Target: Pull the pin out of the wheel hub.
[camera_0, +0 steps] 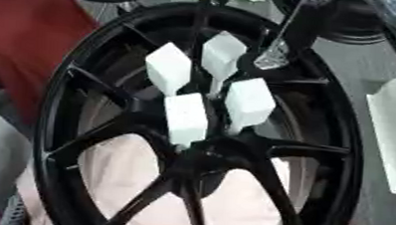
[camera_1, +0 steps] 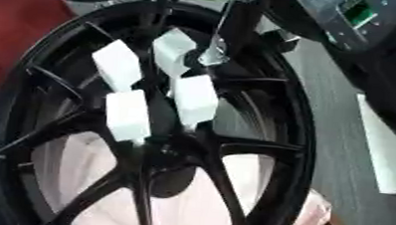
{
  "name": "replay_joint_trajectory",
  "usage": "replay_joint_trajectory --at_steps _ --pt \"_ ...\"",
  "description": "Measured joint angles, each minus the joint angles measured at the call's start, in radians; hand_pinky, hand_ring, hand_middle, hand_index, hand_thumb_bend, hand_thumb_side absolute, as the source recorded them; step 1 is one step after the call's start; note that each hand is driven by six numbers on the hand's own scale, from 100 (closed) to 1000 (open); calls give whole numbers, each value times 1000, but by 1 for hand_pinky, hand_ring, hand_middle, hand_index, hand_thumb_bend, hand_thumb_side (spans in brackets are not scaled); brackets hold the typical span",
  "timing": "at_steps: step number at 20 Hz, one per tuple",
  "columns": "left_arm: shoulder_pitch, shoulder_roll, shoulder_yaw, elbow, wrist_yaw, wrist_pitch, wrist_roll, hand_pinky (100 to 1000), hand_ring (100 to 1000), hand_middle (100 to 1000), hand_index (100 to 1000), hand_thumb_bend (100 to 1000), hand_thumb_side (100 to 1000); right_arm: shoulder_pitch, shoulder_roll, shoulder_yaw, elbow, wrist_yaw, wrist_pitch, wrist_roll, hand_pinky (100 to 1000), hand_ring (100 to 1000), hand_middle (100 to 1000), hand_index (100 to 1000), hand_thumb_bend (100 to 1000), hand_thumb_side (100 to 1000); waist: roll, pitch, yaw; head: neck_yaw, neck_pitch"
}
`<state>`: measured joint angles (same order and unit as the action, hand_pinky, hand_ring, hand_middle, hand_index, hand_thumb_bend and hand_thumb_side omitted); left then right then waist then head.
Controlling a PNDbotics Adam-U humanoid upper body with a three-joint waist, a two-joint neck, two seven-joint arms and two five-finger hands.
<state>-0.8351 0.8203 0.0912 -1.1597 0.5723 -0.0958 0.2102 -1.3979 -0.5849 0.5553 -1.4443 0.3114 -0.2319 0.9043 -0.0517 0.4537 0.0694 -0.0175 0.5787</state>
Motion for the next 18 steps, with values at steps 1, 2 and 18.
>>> replay_joint_trajectory --at_steps 1,2,18 --pt "0 0 0 0 0 0 0 814 841 851 842 529 781 0 1 0 3 2 0 0 861 863 801 820 297 107 0 2 0 -2 0" --pt "0 0 0 0 0 0 0 814 841 851 843 528 782 0 1 0 6 4 0 0 861 862 800 820 296 106 0 4 0 -2 0" --pt "0 -1 6 -4 17 -2 1 816 840 851 841 514 793 18 2 18 49 -1 -10 -1 844 785 601 644 216 100 0 16 2 -7 8"
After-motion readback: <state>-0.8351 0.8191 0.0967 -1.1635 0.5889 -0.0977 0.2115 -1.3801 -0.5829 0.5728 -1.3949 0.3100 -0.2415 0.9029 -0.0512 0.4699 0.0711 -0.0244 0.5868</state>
